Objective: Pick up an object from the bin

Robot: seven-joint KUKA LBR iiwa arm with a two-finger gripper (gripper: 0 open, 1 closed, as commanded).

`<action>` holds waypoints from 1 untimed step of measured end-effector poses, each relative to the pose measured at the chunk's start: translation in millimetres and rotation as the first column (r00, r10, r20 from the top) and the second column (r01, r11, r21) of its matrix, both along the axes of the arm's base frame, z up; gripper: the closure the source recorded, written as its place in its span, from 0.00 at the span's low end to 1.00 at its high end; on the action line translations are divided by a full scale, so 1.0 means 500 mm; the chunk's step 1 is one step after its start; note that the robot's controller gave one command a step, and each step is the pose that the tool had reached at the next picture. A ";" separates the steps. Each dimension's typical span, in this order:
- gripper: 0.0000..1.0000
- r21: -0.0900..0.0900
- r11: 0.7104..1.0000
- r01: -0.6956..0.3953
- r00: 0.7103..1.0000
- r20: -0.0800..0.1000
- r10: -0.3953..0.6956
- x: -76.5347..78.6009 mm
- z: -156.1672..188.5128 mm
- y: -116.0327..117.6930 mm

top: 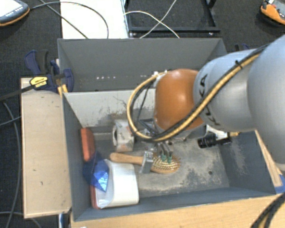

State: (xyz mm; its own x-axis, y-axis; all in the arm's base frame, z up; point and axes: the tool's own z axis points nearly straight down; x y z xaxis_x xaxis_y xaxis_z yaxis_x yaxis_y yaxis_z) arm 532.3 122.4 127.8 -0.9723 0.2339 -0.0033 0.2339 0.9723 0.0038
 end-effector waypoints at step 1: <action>0.00 -0.006 0.998 -0.067 0.998 -0.006 0.067 -0.036 -0.055 -0.084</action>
Offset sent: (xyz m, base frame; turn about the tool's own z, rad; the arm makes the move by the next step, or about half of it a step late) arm -0.0245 -0.0297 -0.0578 0.1791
